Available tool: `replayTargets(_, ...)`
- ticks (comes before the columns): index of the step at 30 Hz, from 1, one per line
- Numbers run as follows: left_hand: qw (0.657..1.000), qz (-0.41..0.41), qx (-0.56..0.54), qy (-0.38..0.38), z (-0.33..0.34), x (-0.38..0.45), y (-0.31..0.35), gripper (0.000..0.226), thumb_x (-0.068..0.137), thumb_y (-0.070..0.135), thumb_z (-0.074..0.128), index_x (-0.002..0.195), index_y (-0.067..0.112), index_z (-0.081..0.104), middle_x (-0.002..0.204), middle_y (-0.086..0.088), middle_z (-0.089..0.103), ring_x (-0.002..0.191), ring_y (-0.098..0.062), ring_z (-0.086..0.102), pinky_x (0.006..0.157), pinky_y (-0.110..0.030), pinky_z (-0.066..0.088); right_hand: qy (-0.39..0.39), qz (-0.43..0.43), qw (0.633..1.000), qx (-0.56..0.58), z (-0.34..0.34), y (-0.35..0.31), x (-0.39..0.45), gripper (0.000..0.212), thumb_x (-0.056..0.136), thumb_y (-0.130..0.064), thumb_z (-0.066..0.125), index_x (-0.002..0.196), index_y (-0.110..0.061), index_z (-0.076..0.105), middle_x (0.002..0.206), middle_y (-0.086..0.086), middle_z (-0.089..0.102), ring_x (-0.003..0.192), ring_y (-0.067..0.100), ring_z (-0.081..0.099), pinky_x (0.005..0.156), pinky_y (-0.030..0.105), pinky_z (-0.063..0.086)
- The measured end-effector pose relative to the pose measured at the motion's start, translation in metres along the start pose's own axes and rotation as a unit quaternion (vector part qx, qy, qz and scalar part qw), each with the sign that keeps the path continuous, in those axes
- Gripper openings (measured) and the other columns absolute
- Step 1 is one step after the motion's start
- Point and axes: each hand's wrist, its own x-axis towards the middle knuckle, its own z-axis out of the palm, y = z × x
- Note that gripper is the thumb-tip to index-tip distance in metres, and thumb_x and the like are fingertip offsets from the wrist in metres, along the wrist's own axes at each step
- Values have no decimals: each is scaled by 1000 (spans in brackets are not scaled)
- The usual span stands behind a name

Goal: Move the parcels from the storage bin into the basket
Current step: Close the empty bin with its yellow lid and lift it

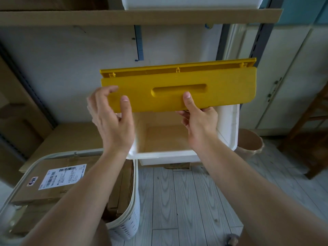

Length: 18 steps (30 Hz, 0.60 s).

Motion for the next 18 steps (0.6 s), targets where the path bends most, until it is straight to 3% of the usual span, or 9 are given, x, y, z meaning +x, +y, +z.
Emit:
replayTargets(4, 981, -192, -34, -20, -15, 4, -8, 49, 99, 36, 58, 139, 16, 41, 138, -7, 41, 122, -16, 44, 100, -36, 43, 2, -16, 1000, -1, -6, -5, -11, 28, 84, -30, 81, 103, -15, 65, 98, 6, 76, 64, 13, 69, 62, 28, 56)
replayTargets(7, 980, -183, -66, -34, -24, 4, -8, 48, 99, 36, 60, 140, 19, 42, 124, 6, 53, 113, -9, 55, 96, -29, 48, 0, -22, 1000, -4, -13, -8, -21, 25, 84, -28, 81, 100, -18, 65, 99, 7, 76, 61, 12, 68, 63, 27, 57)
replayTargets(10, 982, -162, -69, -71, -26, 4, -11, 40, 101, 35, 58, 135, 17, 48, 110, 13, 58, 94, 7, 58, 81, -16, 48, 4, -21, 1000, -14, -17, -7, -29, 26, 83, -28, 82, 100, -16, 66, 98, 8, 76, 62, 14, 69, 65, 29, 58)
replayTargets(12, 978, -173, -75, -95, -27, 1, -13, 36, 103, 38, 53, 132, 17, 52, 106, 12, 60, 88, 8, 59, 76, -18, 46, 4, -17, 1000, -22, -19, -3, -35, 26, 83, -29, 82, 100, -16, 67, 95, 7, 77, 62, 15, 70, 65, 30, 59)
replayTargets(14, 965, -205, -110, -121, -27, 0, -15, 32, 105, 40, 48, 128, 20, 56, 111, 7, 64, 93, 2, 62, 79, -23, 49, 6, -12, 1000, -28, -22, 2, -39, 23, 84, -29, 82, 97, -16, 68, 92, 6, 77, 64, 17, 71, 66, 31, 60)
replayTargets(16, 937, -261, -181, -143, -29, 1, -21, 28, 105, 42, 47, 123, 25, 61, 112, 7, 68, 96, 1, 66, 82, -18, 53, 6, -9, 999, -33, -26, 5, -42, 22, 84, -29, 81, 97, -16, 68, 88, 4, 77, 64, 17, 71, 66, 31, 60)
replayTargets(18, 901, -331, -239, -146, -29, 4, -26, 41, 98, 57, 50, 123, 28, 63, 120, 5, 68, 112, -6, 64, 102, -28, 49, 4, -9, 999, -37, -29, 6, -44, 23, 84, -29, 81, 97, -15, 69, 83, 1, 77, 63, 17, 71, 65, 31, 59)
